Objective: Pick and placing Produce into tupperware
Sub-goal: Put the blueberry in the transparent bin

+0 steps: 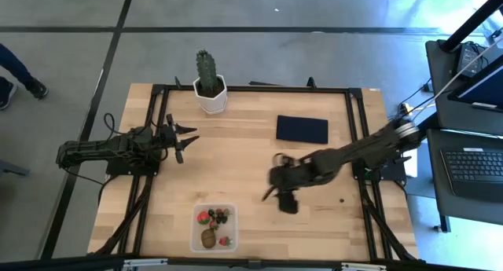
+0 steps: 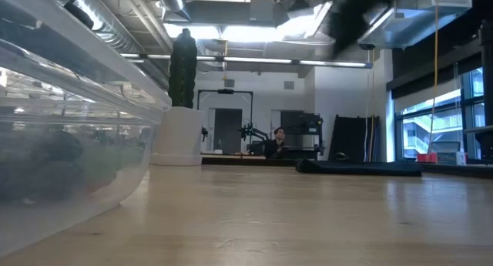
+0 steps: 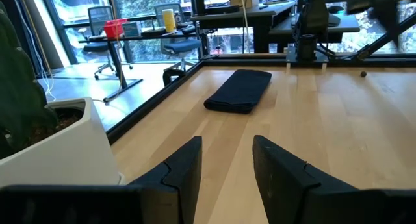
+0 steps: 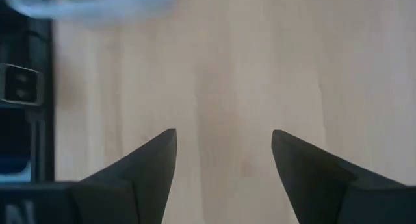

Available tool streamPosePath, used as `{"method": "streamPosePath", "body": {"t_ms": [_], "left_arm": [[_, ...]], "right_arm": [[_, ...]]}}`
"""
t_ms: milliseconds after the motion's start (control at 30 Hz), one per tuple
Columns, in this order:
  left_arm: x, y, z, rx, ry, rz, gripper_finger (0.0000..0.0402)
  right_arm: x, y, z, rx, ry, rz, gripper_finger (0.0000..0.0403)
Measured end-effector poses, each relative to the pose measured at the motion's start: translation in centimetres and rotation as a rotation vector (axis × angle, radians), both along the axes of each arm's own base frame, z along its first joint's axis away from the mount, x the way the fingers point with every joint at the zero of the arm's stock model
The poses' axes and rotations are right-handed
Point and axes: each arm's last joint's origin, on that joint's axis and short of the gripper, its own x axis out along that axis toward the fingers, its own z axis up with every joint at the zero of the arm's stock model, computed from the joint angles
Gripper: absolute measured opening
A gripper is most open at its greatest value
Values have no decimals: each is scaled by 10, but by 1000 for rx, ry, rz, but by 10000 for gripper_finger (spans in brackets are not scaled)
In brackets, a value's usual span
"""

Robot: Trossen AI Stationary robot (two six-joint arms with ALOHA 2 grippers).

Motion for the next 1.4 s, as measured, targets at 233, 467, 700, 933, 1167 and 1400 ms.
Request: {"method": "streamPosePath", "body": {"t_ms": [233, 467, 700, 933, 1167, 1400], "left_arm": [[0, 0, 0, 2, 1, 0, 130], [0, 0, 0, 2, 1, 0, 130], [0, 0, 0, 1, 1, 0, 130], [0, 0, 0, -3, -1, 1, 130], [0, 0, 0, -4, -2, 1, 130], [0, 0, 0, -5, -2, 1, 130]], "right_arm": [[-94, -18, -39, 141, 147, -386, 253], [-158, -28, -93, 259, 335, -800, 253], [-183, -27, -115, 296, 482, -940, 253], [-183, -18, -109, 324, 476, -935, 253], [-191, 0, -102, 350, 488, -955, 253], [-205, 13, -103, 357, 490, -1003, 253]]}}
